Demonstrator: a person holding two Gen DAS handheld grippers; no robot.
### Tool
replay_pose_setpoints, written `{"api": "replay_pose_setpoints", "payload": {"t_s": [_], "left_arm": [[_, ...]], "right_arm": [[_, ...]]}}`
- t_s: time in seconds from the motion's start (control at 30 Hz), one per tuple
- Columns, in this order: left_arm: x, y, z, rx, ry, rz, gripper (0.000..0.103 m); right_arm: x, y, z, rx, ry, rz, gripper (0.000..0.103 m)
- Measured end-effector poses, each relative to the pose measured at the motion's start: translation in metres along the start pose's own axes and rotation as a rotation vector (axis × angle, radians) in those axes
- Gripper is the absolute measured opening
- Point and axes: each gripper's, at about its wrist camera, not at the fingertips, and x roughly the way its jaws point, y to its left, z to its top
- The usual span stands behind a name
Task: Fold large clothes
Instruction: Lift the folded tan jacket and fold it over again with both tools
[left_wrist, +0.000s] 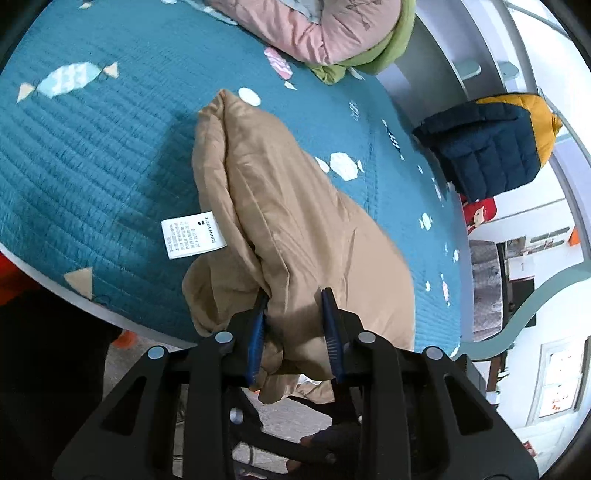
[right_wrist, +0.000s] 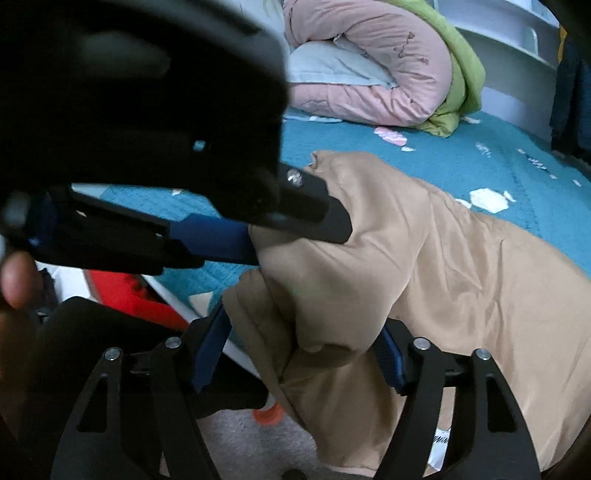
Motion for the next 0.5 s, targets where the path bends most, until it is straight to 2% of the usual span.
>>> {"api": "replay_pose_setpoints", "payload": {"t_s": [0.07,0.1,0.23,0.3,0.33,0.37,0.4,0.43,0.5], "left_arm": [[0.001,-0.005,0.0,0.009,0.001,0.0,0.028],[-0.001,-0.009,0.001,0.016,-0.002,-0.014,0.028],[-0.015,-0.024,0.0,0.041,-0.019,-0.114,0.044],[-0.032,-0.039,0.001,0.093,-0.076,-0.149,0.049],[-0.045,-0.047,0.001,0.131,-0.131,-0.127,0.057],[-0.051,-0.05,0.001,0.148,-0.17,-0.104,0.071],[-0.059,-0.052,0.001,0.159,-0.229,-0.055,0.077],[-0.061,-0.052,0.001,0.166,-0.27,0.015,0.082],[-0.049,-0.05,0.001,0.194,-0.266,0.148,0.082]], "right_arm": [[-0.002,-0.015,0.001,0.073,0.001,0.043,0.026],[-0.005,-0.022,0.002,0.1,-0.006,0.06,0.02],[-0.026,-0.055,0.01,0.254,-0.037,0.154,0.016],[-0.042,-0.077,0.01,0.36,-0.066,0.208,0.016],[-0.05,-0.089,0.008,0.415,-0.084,0.234,0.016],[-0.055,-0.101,0.007,0.458,-0.098,0.252,0.016],[-0.065,-0.118,0.004,0.534,-0.123,0.283,0.016],[-0.071,-0.129,0.002,0.576,-0.14,0.297,0.016],[-0.086,-0.155,-0.007,0.689,-0.181,0.335,0.016]]}}
